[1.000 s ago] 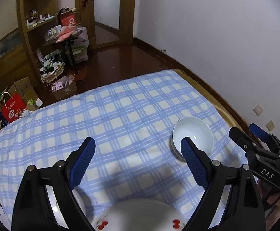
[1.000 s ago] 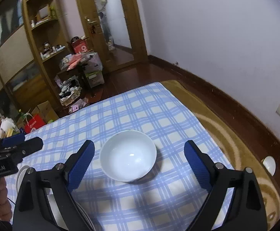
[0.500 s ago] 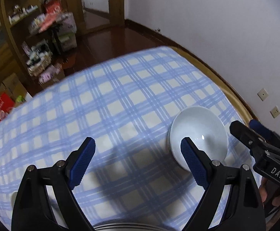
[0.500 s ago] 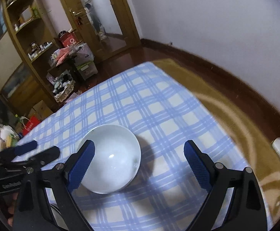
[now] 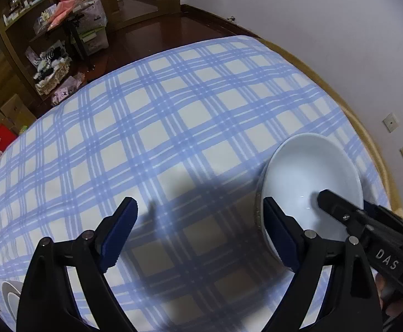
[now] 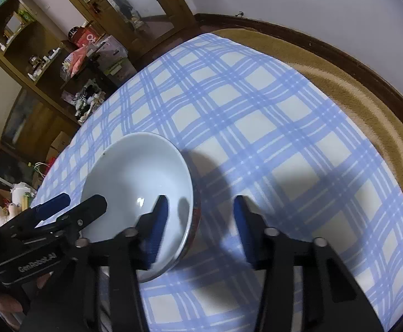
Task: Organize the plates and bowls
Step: 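Close the left tool on a white bowl rim while the right tool grips a red-patterned bowl rim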
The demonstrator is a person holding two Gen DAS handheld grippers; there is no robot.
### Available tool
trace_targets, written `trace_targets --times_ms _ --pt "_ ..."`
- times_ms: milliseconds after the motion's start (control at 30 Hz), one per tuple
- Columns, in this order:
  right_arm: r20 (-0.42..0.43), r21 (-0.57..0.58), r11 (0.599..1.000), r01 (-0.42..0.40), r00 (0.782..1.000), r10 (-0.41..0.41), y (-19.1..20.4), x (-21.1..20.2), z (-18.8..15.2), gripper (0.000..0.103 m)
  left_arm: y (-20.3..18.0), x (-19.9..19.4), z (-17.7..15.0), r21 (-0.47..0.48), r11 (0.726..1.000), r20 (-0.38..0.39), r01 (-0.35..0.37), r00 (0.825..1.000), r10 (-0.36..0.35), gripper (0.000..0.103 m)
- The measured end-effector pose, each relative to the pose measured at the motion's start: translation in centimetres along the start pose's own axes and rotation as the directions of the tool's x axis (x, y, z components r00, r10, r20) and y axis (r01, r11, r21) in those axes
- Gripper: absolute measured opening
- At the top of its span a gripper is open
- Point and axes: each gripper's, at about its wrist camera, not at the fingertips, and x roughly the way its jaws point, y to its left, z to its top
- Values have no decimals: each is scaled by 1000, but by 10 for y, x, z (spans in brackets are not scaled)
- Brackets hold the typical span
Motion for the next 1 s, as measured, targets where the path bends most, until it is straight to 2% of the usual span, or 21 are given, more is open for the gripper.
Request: trace_targets --times_ms 133,233,300,367,400,533,600,733,1000 --pt "2 9 1000 -13 1000 13 0 1 -1 34 2 4 0 -24 999 6 39 999 -39 79" --pt "-6 40 997 -60 998 60 0 3 -1 31 -3 4 -2 -10 998 21 66 998 -66 62" --pt "-11 51 996 -74 997 74 2 6 -2 28 -5 4 -2 -11 996 16 88 996 -88 46" --pt "-19 40 996 -78 997 79 6 8 -4 22 -6 5 -1 -25 993 8 114 993 -114 38" --pt "-21 33 997 -74 997 75 8 9 -4 22 -6 5 0 -35 991 1 126 992 -126 32" --pt "-5 -3 999 -52 999 52 13 7 -6 19 -11 5 2 -33 988 -51 149 987 -150 19" --pt "2 -8 999 -47 999 47 14 5 -8 17 -15 3 2 -21 986 -65 164 984 -165 8" --pt "7 -5 999 -45 999 45 14 1 -10 16 -20 -3 -1 7 991 -69 131 989 -131 8" --pt "25 -40 998 -46 999 47 28 -19 -15 17 -8 -22 -15 -48 985 -56 165 984 -168 9"
